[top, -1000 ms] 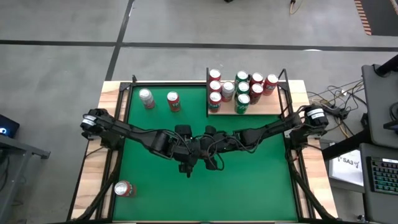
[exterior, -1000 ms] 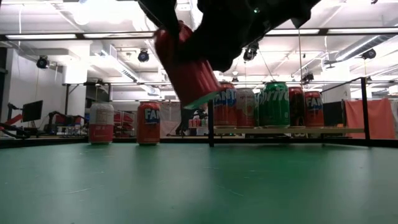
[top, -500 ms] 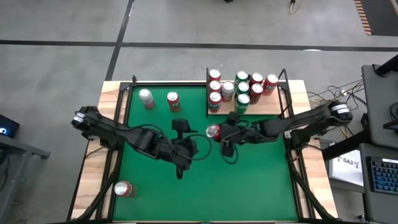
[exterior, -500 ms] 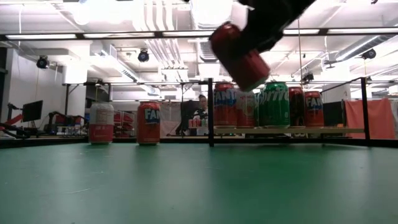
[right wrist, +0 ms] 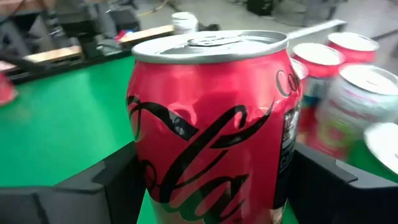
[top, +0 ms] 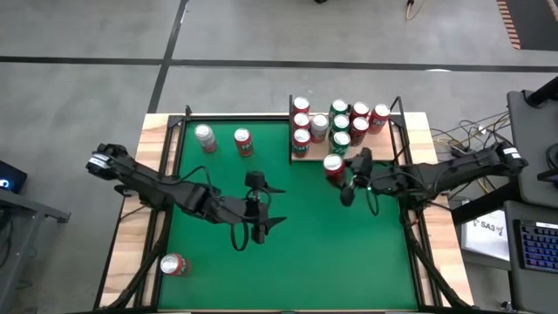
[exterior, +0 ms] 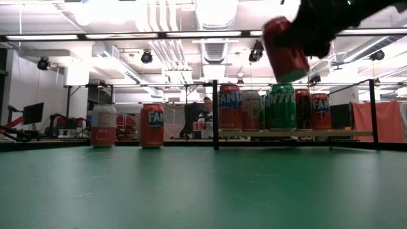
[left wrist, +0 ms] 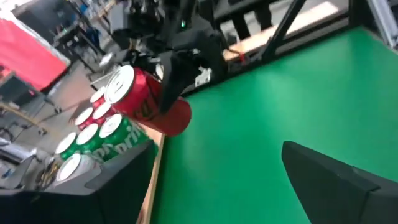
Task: Place canned beverage on shelf
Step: Put the red/black soda can on the shelf aligned with the other red/black soda cans
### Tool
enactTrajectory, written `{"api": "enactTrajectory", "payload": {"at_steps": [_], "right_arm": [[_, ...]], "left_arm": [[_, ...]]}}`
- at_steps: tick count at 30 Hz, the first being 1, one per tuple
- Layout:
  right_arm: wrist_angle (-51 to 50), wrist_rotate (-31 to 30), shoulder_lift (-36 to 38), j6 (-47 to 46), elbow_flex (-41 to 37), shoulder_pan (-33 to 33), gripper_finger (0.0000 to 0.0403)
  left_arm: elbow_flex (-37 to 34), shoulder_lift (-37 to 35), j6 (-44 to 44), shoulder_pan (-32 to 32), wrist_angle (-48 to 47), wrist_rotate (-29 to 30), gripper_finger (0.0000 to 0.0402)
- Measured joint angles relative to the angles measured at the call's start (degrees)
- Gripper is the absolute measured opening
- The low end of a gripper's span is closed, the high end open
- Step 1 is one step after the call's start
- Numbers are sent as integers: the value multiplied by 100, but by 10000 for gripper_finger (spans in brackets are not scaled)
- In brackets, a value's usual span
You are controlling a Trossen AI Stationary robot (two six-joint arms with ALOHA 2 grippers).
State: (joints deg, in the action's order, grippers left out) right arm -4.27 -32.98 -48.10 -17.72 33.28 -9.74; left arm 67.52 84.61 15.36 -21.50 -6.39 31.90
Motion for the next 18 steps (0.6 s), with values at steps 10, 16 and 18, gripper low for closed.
{"api": "enactTrajectory", "payload": {"at_steps": [10,16,18], "right_arm": [[38,-1067,1082,-675,-925,2,290],[-164,-1224,1482,-772,-1155,-2,290],[-282,-1365,1620,-750,-1249,-2,290]], "left_arm": [[-1530,-329,67,0,2657,-176,333],[-1819,-453,16,0,2793,-191,333],[-1903,-480,26,0,2779,-203,333]]}}
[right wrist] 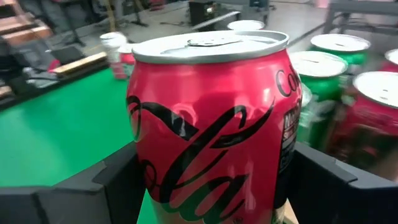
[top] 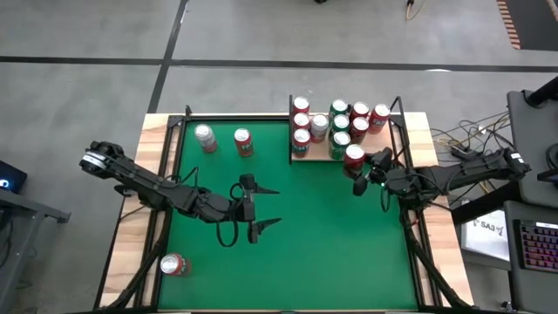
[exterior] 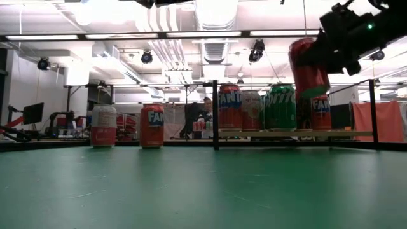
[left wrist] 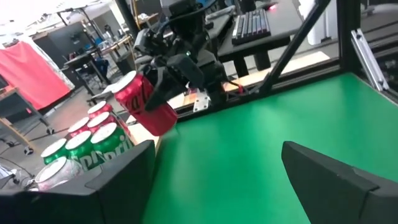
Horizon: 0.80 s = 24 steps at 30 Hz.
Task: Place canned beverage on shelf
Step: Put the red/black soda can on the shelf aligned with the other red/black soda cans
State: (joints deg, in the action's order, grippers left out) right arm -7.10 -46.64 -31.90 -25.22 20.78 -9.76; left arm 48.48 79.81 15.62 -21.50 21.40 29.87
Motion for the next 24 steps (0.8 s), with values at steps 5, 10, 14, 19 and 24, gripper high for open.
{"api": "enactTrajectory", "payload": {"at_steps": [5,10,14,19,24], "right_arm": [[-76,-346,352,-129,-375,0,290],[-47,-657,622,-364,-733,1,290],[-8,-954,691,-686,-972,1,290],[18,-1350,626,-1064,-1102,4,290],[78,-1576,534,-1346,-1111,2,290]], "left_arm": [[-63,-227,221,55,-201,-23,333],[-67,-568,621,116,-530,-71,333],[-145,-817,896,210,-537,-303,333],[-578,-1096,1184,401,56,-968,333],[-1128,-1289,1236,669,754,-1473,333]]}}
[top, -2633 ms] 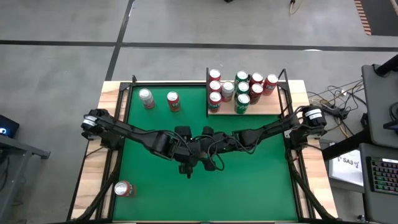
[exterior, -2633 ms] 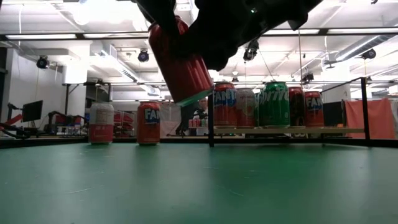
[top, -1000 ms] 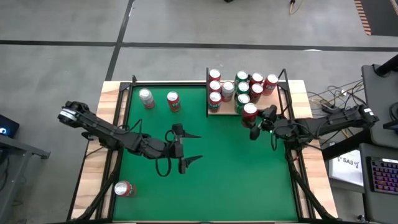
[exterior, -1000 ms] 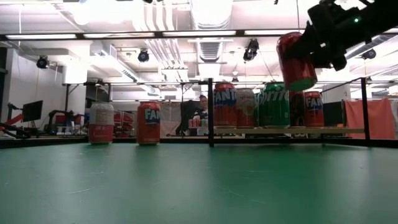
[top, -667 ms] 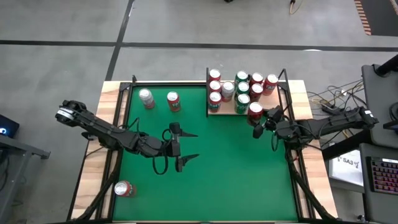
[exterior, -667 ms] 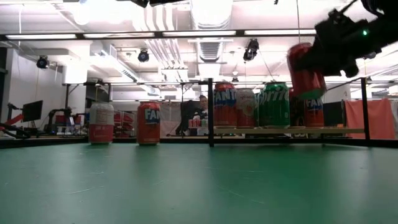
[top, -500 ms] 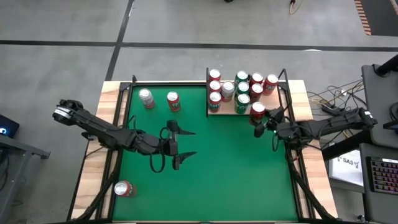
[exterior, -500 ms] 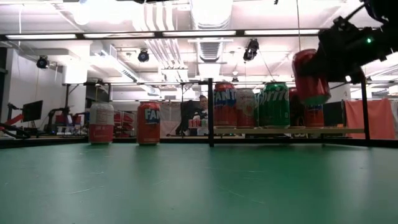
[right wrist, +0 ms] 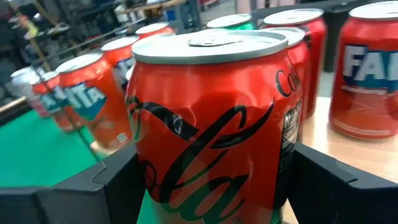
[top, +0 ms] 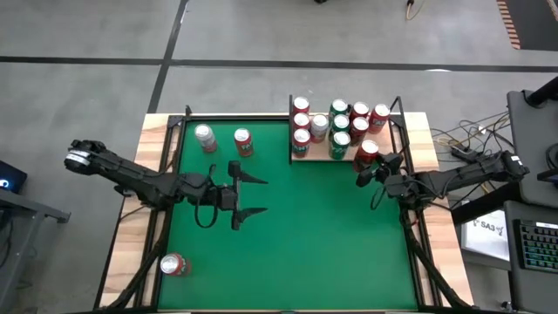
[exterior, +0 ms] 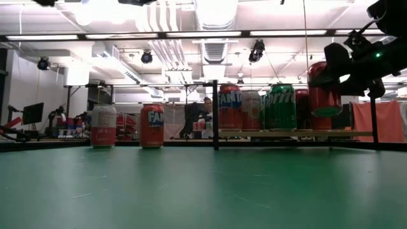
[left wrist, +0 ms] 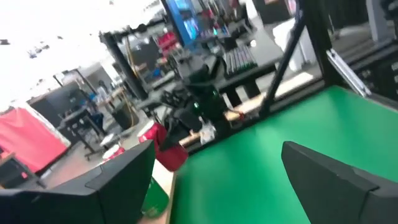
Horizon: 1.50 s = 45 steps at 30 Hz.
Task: Place canned beverage on shelf
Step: Put the red/black soda can on the shelf aligned with the other red/black soda cans
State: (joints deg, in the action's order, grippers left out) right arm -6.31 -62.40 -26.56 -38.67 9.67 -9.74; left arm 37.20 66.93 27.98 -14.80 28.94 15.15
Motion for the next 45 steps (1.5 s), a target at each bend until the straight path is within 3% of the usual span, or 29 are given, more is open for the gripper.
{"api": "enactTrajectory", "payload": {"at_steps": [19,32,45], "right_arm": [[589,-1278,-1556,-880,7,2,290],[836,-1556,-2197,-1085,35,2,290],[833,-1559,-2225,-1026,42,2,290]], "left_arm": [[-263,-215,3,369,278,-120,333],[-272,-202,0,485,276,-104,333],[-292,-176,-210,522,-10,-295,333]]}}
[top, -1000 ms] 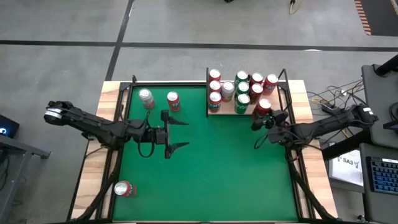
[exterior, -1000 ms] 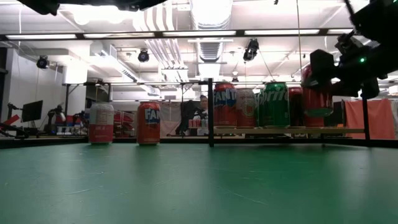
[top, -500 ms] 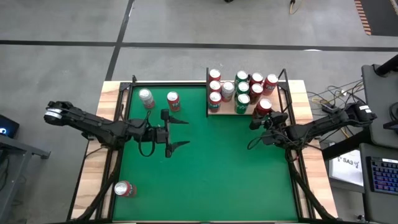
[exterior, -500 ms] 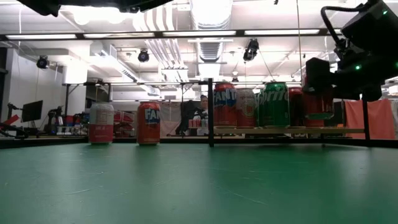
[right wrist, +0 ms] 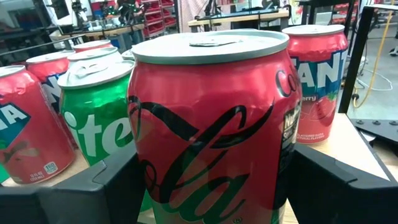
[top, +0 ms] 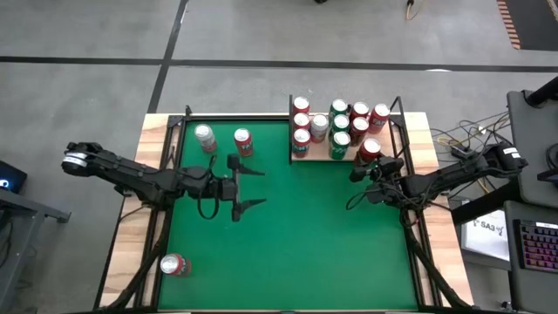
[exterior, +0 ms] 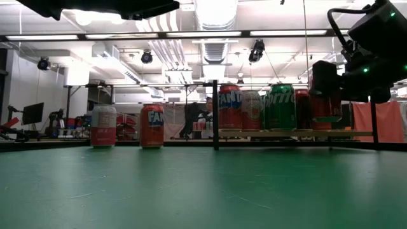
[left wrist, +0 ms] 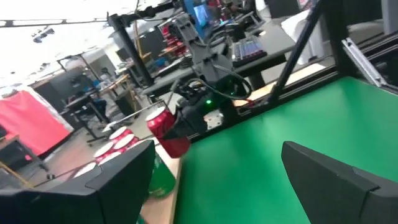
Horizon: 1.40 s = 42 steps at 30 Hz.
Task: Place canned beverage on shelf
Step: Put the red/black soda can on the shelf aligned with the other red/black soda cans
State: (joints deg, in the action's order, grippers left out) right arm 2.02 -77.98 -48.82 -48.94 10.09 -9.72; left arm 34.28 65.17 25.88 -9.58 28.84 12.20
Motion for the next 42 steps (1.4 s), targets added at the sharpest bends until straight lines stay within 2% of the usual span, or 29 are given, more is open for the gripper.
{"api": "enactTrajectory", "payload": {"at_steps": [11,30,37,42], "right_arm": [[-18,23,0,-2,0,0,290],[-1,-7,0,-393,20,0,290],[4,-320,0,-425,254,2,290],[6,-333,-54,-118,393,3,290]], "left_arm": [[-364,-161,-83,-4,80,-80,333],[-379,-215,-103,19,13,-76,333],[-389,-215,-152,79,46,-63,333],[-389,-215,-154,79,67,-61,333]]}}
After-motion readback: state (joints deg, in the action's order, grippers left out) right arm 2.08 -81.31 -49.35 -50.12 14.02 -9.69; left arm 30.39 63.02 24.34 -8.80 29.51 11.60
